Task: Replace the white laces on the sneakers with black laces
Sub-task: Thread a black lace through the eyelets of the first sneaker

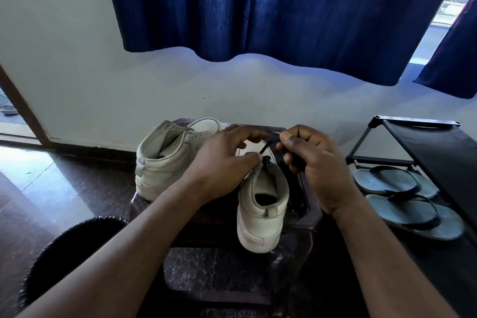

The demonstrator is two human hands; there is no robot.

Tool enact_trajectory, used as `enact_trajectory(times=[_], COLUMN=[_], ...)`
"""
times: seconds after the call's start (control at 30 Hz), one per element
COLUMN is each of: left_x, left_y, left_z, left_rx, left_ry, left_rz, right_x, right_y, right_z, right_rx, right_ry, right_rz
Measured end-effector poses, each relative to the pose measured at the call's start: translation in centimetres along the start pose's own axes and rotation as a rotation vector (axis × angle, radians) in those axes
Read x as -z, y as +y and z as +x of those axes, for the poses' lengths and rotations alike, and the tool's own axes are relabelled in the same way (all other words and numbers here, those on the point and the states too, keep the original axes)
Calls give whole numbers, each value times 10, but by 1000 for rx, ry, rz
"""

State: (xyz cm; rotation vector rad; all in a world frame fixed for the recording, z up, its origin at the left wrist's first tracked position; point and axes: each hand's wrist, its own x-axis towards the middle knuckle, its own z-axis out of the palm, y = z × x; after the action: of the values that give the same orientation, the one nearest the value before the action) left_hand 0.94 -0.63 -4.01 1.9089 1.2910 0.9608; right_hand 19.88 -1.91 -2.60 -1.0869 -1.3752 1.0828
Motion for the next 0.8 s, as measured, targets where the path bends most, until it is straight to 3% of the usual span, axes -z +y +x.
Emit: enact_trajectory(times=[0.07, 0.27, 0.33, 0.5, 0.67, 0.8], left_x=[-5, -4, -3, -8, -5, -6], left_y=[2, -3, -5, 1, -1, -4], left_z=[0, 5, 5, 3, 6, 5], left_rx=[-9, 77, 98, 37, 39, 49], left_ry=[-17, 97, 87, -1, 89, -5], left_rz=[-156, 6, -6, -305, -273, -337], right_x=[-3, 3, 4, 1, 5, 8], right_y=[2, 5, 4, 9, 8, 9], right_z=[1, 2, 2, 2, 2, 2], right_rx=[9, -9, -12, 37, 32, 41], right_ry=[-39, -1, 12, -27, -6, -4], right_rz=[-16, -46, -54, -102, -136, -162])
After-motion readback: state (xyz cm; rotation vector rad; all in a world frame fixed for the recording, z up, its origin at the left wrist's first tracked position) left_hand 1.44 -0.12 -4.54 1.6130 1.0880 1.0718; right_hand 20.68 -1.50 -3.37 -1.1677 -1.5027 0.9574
